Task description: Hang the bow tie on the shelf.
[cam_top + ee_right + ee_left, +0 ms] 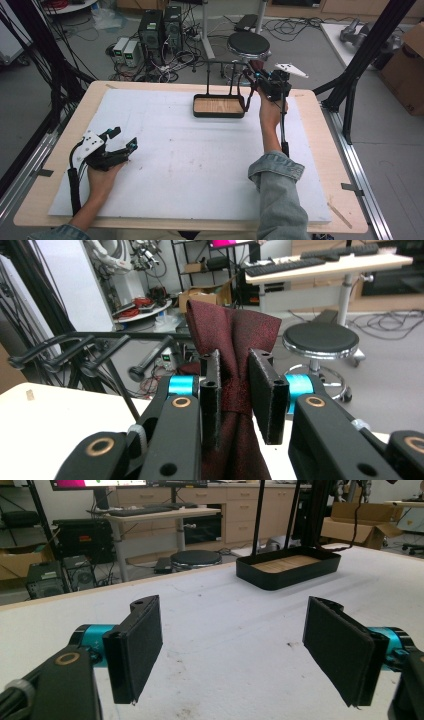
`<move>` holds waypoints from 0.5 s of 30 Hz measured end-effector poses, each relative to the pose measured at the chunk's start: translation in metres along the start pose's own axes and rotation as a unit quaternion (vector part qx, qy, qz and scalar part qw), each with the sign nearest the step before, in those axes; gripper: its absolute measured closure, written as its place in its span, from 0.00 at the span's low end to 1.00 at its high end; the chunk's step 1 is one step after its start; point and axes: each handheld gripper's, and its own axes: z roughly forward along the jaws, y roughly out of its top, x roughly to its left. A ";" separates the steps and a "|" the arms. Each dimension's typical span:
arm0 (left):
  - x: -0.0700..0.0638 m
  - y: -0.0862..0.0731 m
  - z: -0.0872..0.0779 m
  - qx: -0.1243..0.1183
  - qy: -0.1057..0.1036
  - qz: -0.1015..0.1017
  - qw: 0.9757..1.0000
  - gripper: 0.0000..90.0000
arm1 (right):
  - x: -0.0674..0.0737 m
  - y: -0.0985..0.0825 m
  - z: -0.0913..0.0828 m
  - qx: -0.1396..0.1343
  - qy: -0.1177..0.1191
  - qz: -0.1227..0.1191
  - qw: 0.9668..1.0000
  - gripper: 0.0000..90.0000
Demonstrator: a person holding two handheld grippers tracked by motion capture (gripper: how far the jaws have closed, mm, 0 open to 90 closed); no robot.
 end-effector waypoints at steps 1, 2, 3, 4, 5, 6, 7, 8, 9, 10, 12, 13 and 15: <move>0.000 0.000 0.000 0.000 0.000 0.000 1.000 0.27 | -0.001 -0.001 0.001 0.005 -0.002 -0.003 1.000 0.84; 0.000 0.000 0.000 0.000 0.000 0.000 1.000 0.27 | -0.002 -0.002 0.002 0.010 -0.005 -0.003 1.000 0.84; 0.000 0.000 0.000 0.000 0.000 0.000 1.000 0.27 | -0.003 -0.003 0.003 0.015 -0.006 0.000 1.000 0.84; 0.000 0.000 0.000 0.001 0.001 0.000 1.000 0.27 | -0.004 -0.005 0.004 0.019 -0.006 0.000 1.000 0.84; 0.000 0.000 0.000 0.001 0.001 0.000 1.000 0.27 | -0.004 -0.006 0.005 0.025 -0.009 0.004 1.000 0.84; 0.000 0.000 0.000 0.000 0.001 0.000 1.000 0.27 | -0.005 -0.007 0.006 0.030 -0.010 0.003 1.000 0.84; 0.000 0.000 0.000 0.001 0.000 0.000 1.000 0.27 | -0.006 -0.009 0.007 0.034 -0.010 0.006 0.999 0.83; 0.000 0.000 0.000 0.000 0.001 0.000 1.000 0.27 | -0.007 -0.010 0.008 0.035 -0.010 0.007 0.999 0.83; 0.000 0.000 0.000 0.000 0.000 0.000 1.000 0.27 | -0.007 -0.010 0.008 0.037 -0.011 0.008 0.999 0.83; 0.000 0.000 0.000 0.000 0.000 0.000 1.000 0.27 | -0.007 -0.011 0.008 0.040 -0.010 0.009 0.999 0.83; 0.000 0.000 0.000 0.001 0.000 0.000 1.000 0.27 | -0.008 -0.012 0.009 0.043 -0.010 0.009 0.999 0.83; 0.000 0.000 0.000 0.001 0.000 0.000 1.000 0.27 | -0.008 -0.012 0.009 0.045 -0.011 0.011 0.999 0.82; 0.000 0.000 0.000 0.001 0.000 0.000 1.000 0.27 | -0.009 -0.012 0.009 0.042 -0.011 0.009 0.999 0.81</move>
